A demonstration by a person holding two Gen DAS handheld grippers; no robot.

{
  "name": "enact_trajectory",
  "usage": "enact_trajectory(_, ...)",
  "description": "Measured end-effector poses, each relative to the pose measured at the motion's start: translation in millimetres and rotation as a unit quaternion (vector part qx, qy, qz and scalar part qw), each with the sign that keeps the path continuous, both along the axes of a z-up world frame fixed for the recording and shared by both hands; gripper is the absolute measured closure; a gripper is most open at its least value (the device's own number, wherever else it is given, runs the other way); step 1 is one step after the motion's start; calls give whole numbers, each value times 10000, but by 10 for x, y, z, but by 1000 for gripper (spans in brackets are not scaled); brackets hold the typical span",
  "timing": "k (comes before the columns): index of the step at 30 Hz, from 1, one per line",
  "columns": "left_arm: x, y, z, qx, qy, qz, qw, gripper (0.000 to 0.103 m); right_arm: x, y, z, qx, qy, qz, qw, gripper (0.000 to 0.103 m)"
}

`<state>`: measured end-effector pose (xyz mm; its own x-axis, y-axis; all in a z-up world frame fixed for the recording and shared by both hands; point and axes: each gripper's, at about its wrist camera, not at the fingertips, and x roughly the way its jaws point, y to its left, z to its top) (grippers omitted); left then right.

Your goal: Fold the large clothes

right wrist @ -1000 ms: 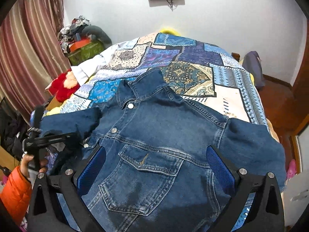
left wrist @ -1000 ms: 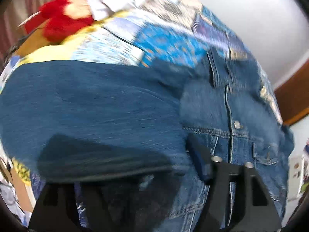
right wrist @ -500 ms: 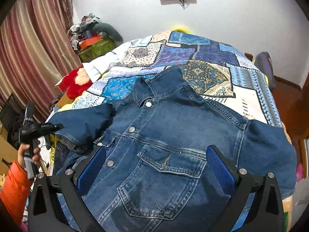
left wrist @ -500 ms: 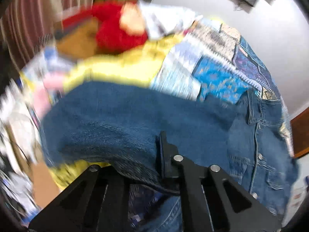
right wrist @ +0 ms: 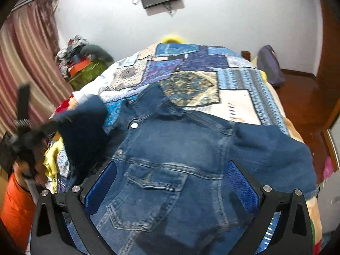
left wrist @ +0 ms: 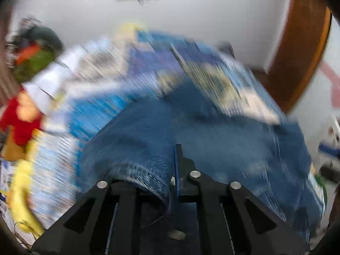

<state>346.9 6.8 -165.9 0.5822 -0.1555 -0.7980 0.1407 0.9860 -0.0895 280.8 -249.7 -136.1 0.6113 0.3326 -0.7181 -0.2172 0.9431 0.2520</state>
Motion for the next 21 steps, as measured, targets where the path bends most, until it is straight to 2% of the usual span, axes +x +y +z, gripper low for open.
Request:
enact_trajectory(3,-45,-315,-473,-174,866,-507,9948,84,-15,-70,-8,-117,40,-41,9999,0)
enact_trajectory(5,-157,-404,-554,12,1024,-696,9923,78,-28,-65,-10,-241,26,32,9997,0)
enact_trajectory(6,-254,-410,-540,138,991,-750,9921,73,-31,-34,-11,-344,12,117,9993,0)
enact_trajectory(8,-409,-305,-446,136,828,-731,9938,65,-25,71,-15,-553,-18,293,9980,0)
enact_trajectory(12,-698,242,-93,-42,232,-226,9995,35,-2,444,2,-811,-184,744,9938,0)
enact_trajectory(14,-830,557,41,130,-159,118,9997,31,21,682,14,-874,-298,951,9912,0)
enact_trajectory(16,-879,838,90,471,-383,469,9971,27,68,984,18,-929,-417,1227,9872,0)
enact_trajectory(18,-888,1156,63,740,-386,834,9930,23,145,1385,-7,-1043,-502,1649,9795,0)
enact_trajectory(21,-923,1509,-77,692,-173,1124,9911,23,290,1875,-111,-1275,-485,2078,9686,0)
